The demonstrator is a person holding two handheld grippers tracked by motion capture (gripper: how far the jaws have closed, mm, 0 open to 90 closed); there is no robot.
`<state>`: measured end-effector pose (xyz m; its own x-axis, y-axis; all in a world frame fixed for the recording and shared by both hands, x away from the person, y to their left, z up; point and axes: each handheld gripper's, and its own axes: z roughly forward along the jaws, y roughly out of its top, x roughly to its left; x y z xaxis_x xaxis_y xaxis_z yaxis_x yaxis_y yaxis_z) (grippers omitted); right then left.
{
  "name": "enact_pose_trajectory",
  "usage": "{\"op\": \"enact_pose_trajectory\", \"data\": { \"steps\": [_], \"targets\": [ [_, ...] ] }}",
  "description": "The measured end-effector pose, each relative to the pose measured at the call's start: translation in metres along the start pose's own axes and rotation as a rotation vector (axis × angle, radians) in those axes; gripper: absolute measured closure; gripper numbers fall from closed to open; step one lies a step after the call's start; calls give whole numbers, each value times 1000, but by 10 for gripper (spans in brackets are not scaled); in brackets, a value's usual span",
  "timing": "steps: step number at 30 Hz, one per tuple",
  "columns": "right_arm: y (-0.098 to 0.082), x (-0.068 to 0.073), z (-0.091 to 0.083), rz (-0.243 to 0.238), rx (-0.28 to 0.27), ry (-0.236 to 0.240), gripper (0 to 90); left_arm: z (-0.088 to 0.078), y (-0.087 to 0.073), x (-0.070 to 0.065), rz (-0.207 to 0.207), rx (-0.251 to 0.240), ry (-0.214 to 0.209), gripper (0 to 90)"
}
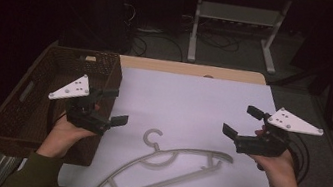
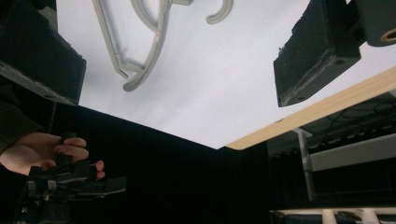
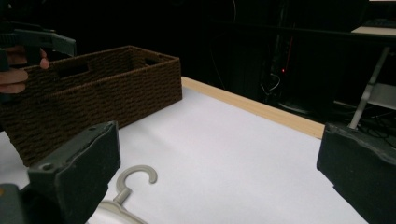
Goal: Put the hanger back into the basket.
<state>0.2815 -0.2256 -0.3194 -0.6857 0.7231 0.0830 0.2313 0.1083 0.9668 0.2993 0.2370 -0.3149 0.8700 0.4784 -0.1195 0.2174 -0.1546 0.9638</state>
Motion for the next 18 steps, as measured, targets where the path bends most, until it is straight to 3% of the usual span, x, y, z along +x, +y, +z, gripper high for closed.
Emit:
{"op": "enact_pose_trajectory", "data": {
  "steps": [8, 18],
  "targets": [
    [-3, 3, 6, -16, 46, 9, 15, 15, -4, -8, -1, 42, -33, 19],
    [-11, 7, 17, -19, 156, 74, 204, 42, -13, -19, -5, 105, -85, 20]
  ]
}}
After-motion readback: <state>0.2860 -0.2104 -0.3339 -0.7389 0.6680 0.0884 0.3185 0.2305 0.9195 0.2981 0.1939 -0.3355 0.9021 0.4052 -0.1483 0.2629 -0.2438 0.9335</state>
